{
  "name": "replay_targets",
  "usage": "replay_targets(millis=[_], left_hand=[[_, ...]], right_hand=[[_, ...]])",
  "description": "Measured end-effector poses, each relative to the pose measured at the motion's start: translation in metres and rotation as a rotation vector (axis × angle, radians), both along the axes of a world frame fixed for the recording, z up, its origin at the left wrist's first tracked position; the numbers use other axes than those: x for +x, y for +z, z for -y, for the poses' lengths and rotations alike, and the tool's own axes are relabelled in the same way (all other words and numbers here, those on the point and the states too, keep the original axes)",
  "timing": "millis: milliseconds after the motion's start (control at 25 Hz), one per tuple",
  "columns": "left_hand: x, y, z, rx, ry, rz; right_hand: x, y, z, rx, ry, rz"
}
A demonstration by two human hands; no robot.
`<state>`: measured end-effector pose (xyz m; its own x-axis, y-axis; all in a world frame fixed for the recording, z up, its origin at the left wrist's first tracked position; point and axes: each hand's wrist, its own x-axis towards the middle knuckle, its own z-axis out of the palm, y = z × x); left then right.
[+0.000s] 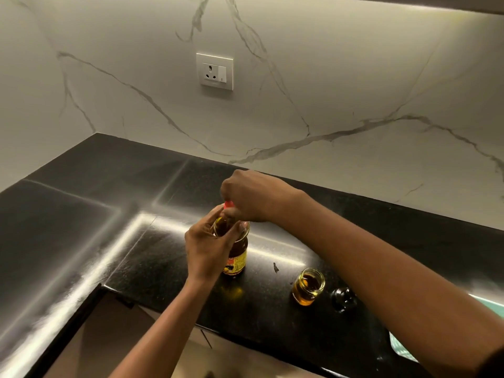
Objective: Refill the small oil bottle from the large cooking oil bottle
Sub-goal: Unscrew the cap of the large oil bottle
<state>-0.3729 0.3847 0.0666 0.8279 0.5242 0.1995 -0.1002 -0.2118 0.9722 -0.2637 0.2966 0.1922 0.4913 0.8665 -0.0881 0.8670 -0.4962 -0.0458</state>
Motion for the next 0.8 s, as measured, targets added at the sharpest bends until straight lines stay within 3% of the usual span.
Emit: replay_targets(millis=[200, 320, 480, 560, 680, 800], left_hand=[[0.001, 0.000, 0.000, 0.002, 0.019, 0.012], [0.002, -0.006, -0.001, -0.003, 0.022, 0.036], [0.002, -0.012, -0.001, 0.046, 0.013, 0.049], [0.002, -0.012, -0.001, 0.071, 0.026, 0.048], [0.002, -0.013, -0.004, 0.084, 0.033, 0.036], [0.003, -0.015, -0.005, 0.097, 0.025, 0.028]], right_hand=[[0.000, 0.019, 0.006, 0.079, 0.052, -0.043], [0.004, 0.018, 0.033, 0.167, -0.110, -0.070], [-0.038, -0.072, 0.079, 0.024, -0.480, -0.327], [-0.069, -0.131, 0.087, -0.087, -0.535, -0.474], [-0.089, -0.196, 0.088, -0.082, -0.493, -0.412], [-0.094, -0.216, 0.088, -0.006, -0.492, -0.355]])
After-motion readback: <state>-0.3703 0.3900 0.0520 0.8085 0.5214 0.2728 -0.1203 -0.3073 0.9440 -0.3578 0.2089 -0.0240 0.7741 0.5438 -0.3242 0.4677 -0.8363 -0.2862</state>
